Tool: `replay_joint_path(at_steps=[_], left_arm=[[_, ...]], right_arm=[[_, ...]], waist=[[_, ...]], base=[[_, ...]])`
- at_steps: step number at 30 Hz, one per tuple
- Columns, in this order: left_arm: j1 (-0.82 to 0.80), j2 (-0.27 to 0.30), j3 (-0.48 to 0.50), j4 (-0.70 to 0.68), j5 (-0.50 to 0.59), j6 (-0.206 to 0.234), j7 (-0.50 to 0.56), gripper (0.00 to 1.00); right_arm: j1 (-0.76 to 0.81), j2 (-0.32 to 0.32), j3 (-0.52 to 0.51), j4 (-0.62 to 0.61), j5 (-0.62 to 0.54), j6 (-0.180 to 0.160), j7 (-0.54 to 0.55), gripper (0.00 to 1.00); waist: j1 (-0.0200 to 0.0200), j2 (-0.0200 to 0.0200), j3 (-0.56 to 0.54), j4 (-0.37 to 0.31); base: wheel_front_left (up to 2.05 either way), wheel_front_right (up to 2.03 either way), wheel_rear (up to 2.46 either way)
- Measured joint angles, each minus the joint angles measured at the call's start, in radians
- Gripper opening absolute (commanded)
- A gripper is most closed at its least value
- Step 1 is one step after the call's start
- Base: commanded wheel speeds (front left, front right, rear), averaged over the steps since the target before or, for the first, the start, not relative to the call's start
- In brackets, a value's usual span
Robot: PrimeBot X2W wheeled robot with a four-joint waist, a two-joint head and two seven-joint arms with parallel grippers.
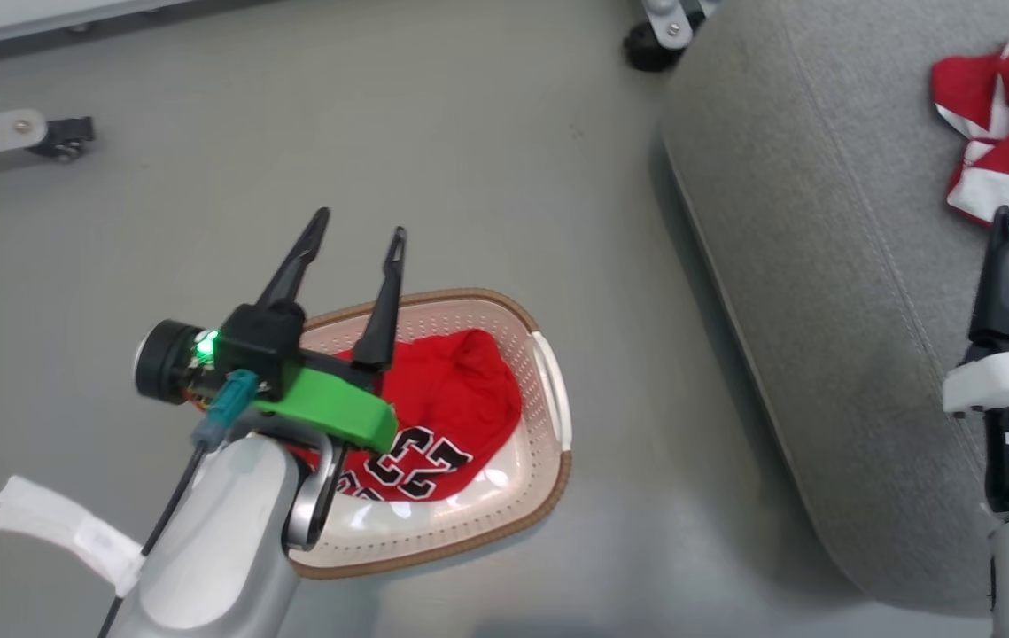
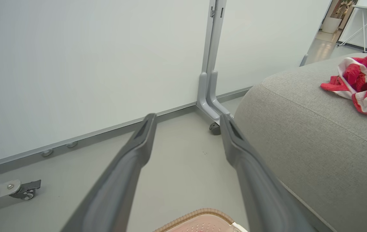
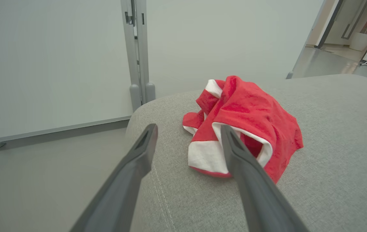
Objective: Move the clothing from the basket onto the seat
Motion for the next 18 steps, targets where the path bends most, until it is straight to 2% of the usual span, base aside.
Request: replay_joint_path(at_steps=[10, 18], left_arm=[[0.111, -0.032, 0.202, -0.052, 0.024, 0.002, 0.0, 1.0], [0.196, -0.059, 0.323, -0.085, 0.064, -0.018, 0.0, 1.0]], right_arm=[[0.019, 0.008, 0.154, -0.034, 0.0, 0.0, 0.0, 1.0], [0.044, 0.017, 0.248, -0.049, 0.01, 0.0, 0.0, 1.0]], waist=[[0.0, 0.0, -0.09, 0.112], [0.0, 0.0, -0.168, 0.176]], base=[[0.0, 0.0, 0.0], [0.0, 0.0, 0.0]])
